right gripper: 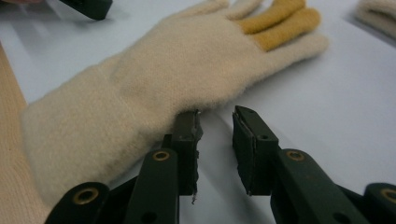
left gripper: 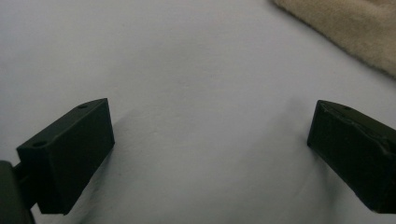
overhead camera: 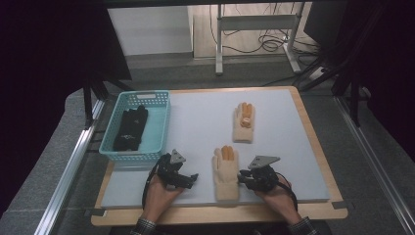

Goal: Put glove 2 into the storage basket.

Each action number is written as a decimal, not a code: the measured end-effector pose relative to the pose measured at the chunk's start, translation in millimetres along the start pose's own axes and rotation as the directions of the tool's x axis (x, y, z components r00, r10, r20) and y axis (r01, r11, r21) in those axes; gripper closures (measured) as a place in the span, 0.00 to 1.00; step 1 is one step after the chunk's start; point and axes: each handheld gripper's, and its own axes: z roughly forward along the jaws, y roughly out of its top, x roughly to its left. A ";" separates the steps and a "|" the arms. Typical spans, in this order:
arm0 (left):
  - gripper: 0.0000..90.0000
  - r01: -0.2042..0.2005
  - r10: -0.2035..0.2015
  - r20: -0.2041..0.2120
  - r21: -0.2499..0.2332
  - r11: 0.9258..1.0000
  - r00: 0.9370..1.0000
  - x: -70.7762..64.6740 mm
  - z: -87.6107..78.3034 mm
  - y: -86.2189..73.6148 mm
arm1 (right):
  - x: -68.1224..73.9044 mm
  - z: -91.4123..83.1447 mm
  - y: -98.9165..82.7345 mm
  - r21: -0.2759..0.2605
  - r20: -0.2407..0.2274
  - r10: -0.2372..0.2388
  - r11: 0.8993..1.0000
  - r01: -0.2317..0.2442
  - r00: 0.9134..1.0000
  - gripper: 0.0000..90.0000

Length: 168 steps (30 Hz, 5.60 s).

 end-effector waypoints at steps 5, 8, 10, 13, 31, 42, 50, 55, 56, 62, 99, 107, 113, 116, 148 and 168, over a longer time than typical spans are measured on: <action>0.01 0.000 0.000 0.000 0.000 1.000 1.000 0.0 0.0 0.0 | -13.4 -5.5 4.4 -0.029 0.039 0.024 0.999 -0.023 0.999 0.73; 0.01 0.000 0.000 0.001 0.000 1.000 1.000 0.0 -0.1 0.0 | -32.0 -11.1 7.0 -0.062 0.077 0.071 0.996 -0.066 0.994 0.67; 0.01 0.000 0.000 0.000 0.000 1.000 1.000 0.0 -0.1 0.0 | -43.5 -12.3 9.5 -0.069 0.097 0.092 0.994 -0.086 0.991 0.63; 0.01 0.000 0.000 0.000 0.000 1.000 1.000 -0.1 -0.1 0.0 | -71.2 -12.0 19.2 -0.099 0.129 0.138 0.987 -0.125 0.982 0.57; 0.01 0.000 0.000 0.001 0.000 1.000 1.000 0.1 0.0 0.0 | -147.2 25.7 75.8 -0.125 0.190 0.136 0.986 -0.113 0.972 0.57; 0.01 0.001 -0.001 0.002 0.001 1.000 1.000 0.2 0.0 0.1 | -164.9 59.4 79.1 -0.072 0.214 0.092 0.994 -0.078 0.972 0.45; 0.01 0.001 -0.001 0.002 0.001 1.000 1.000 0.3 0.1 0.1 | -171.9 71.4 80.0 -0.055 0.225 0.117 0.993 -0.107 0.967 0.44; 0.01 0.001 -0.001 0.002 0.001 1.000 1.000 0.3 0.1 0.1 | -171.1 75.8 84.3 -0.036 0.231 0.123 0.992 -0.118 0.965 0.60; 0.01 0.001 -0.001 0.002 0.001 1.000 1.000 0.3 0.1 0.1 | -170.4 75.8 85.1 -0.031 0.233 0.125 0.992 -0.121 0.964 0.62; 0.01 0.001 -0.001 0.003 0.002 1.000 1.000 0.3 0.0 0.1 | -170.4 64.8 88.8 -0.024 0.227 0.140 0.990 -0.139 0.964 0.65; 0.01 0.006 -0.006 0.001 -0.004 1.000 1.000 -0.1 0.4 0.1 | -54.9 -31.5 81.7 -0.143 0.011 0.081 0.987 -0.078 0.997 0.64; 0.01 0.008 -0.008 0.002 -0.004 1.000 1.000 -0.3 0.4 0.0 | -6.6 -34.9 69.8 -0.148 -0.056 0.063 0.986 -0.071 0.996 0.64; 0.01 0.002 -0.002 0.001 -0.002 1.000 1.000 0.0 0.3 0.0 | 16.2 -28.4 55.4 -0.123 -0.073 0.051 0.991 -0.059 0.996 0.64; 0.01 0.006 -0.006 0.001 -0.005 1.000 1.000 -0.3 0.5 0.0 | 18.8 -24.2 52.1 -0.112 -0.075 0.057 0.992 -0.065 0.996 0.64; 0.01 0.004 -0.004 -0.001 -0.002 1.000 1.000 -0.2 0.1 0.0 | -17.5 -22.3 10.5 -0.107 0.000 0.104 0.989 -0.103 0.995 0.72; 0.02 0.055 -0.055 -0.067 -0.009 0.998 0.996 10.8 -25.2 -23.5 | 3.2 -10.7 -10.4 -0.037 -0.083 -0.011 0.999 0.008 0.996 0.98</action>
